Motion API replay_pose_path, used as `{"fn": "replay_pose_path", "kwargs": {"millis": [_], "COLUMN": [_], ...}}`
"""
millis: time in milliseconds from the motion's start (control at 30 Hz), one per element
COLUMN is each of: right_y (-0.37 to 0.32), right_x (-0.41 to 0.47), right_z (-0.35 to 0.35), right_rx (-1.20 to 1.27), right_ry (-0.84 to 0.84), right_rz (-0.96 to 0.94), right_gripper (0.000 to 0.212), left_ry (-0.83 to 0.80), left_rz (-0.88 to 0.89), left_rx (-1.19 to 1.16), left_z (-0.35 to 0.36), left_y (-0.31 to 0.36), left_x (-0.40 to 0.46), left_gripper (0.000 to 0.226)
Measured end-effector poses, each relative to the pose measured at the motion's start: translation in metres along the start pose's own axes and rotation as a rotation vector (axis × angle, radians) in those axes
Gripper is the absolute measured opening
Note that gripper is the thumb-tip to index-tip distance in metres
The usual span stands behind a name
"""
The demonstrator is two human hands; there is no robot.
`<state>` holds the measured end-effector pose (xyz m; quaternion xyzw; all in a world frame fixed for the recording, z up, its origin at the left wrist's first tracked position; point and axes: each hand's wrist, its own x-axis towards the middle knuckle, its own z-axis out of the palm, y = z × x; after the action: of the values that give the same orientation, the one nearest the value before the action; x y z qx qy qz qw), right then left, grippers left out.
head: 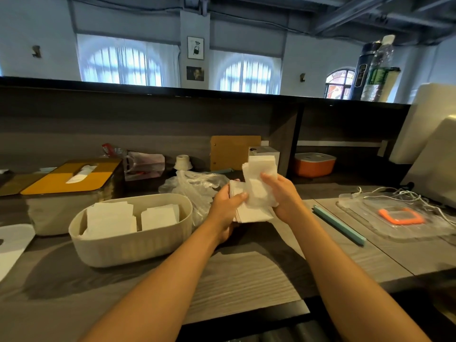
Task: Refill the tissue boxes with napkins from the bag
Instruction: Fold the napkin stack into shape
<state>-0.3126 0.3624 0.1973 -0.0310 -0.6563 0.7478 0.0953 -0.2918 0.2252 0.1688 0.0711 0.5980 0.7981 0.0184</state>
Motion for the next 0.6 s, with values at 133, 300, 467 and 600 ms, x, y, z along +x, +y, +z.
{"fn": "replay_pose_path", "kwargs": {"millis": [133,300,467,600], "right_y": [-0.004,-0.013,-0.002,0.011], "right_x": [0.004,-0.009,-0.02,-0.014], "right_z": [-0.006,-0.01,0.013,0.024], "right_rx": [0.092,0.284,0.111,-0.252], "right_ry": [0.119,-0.1,-0.307,-0.162], "right_rz": [-0.079,-0.157,-0.262,-0.26], "right_gripper": [0.019,0.021,0.027,0.02], "left_ry": [0.124,0.24,0.268,0.151], "left_rz": [-0.091,-0.121,-0.095,-0.179], "left_rx": [-0.037,-0.212,-0.316,-0.406], "left_z": [-0.001,-0.007,-0.007,-0.005], "left_y": [0.001,0.007,0.009,0.007], "left_x": [0.002,0.007,0.009,0.005], "left_gripper": [0.024,0.019,0.019,0.045]}}
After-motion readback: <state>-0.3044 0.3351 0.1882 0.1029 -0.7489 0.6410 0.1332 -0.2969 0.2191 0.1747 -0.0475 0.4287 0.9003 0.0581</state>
